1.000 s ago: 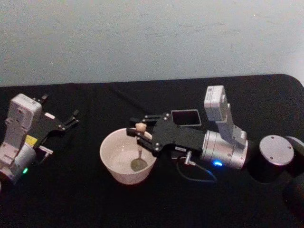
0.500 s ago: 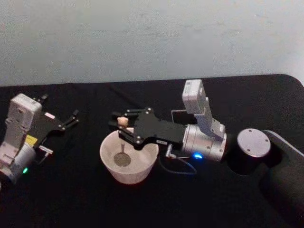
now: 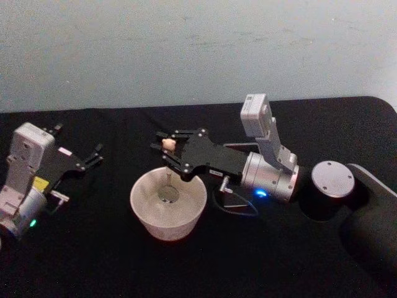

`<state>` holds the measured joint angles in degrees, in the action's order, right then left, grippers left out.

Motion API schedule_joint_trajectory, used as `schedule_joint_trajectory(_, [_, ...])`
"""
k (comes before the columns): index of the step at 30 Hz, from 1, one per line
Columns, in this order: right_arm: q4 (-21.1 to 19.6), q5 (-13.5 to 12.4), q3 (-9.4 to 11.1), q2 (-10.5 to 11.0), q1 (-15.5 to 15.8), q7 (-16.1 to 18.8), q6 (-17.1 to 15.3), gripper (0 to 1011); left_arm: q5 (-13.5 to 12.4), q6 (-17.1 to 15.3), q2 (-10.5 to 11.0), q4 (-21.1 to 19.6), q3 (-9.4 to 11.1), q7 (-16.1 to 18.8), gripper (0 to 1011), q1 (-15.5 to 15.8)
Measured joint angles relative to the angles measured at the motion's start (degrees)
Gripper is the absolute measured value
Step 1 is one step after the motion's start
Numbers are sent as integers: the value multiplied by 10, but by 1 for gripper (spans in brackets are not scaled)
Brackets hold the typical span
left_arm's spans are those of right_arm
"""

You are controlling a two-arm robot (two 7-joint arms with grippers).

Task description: Pick up the stirring spoon with one hand, stir inside the cup, then place it back in its original position.

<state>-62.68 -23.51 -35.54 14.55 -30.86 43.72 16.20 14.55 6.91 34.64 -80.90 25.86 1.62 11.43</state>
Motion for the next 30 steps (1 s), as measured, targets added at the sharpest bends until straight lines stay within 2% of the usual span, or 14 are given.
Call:
schedule_joint_trajectory(9, [-8, 2, 9, 7, 6, -5, -2, 215, 0, 0, 0, 0, 0, 0, 1001, 0])
schedule_joint_trajectory(18, [-25, 4, 18, 22, 19, -11, -9, 215, 0, 0, 0, 0, 0, 0, 1001, 0])
schedule_joint_trajectory(25, [-65, -7, 22, 45, 42, -1, -19, 215, 0, 0, 0, 0, 0, 0, 1001, 0])
schedule_joint_trajectory(30, [-88, -14, 15, 59, 53, 14, -25, 215, 0, 0, 0, 0, 0, 0, 1001, 0])
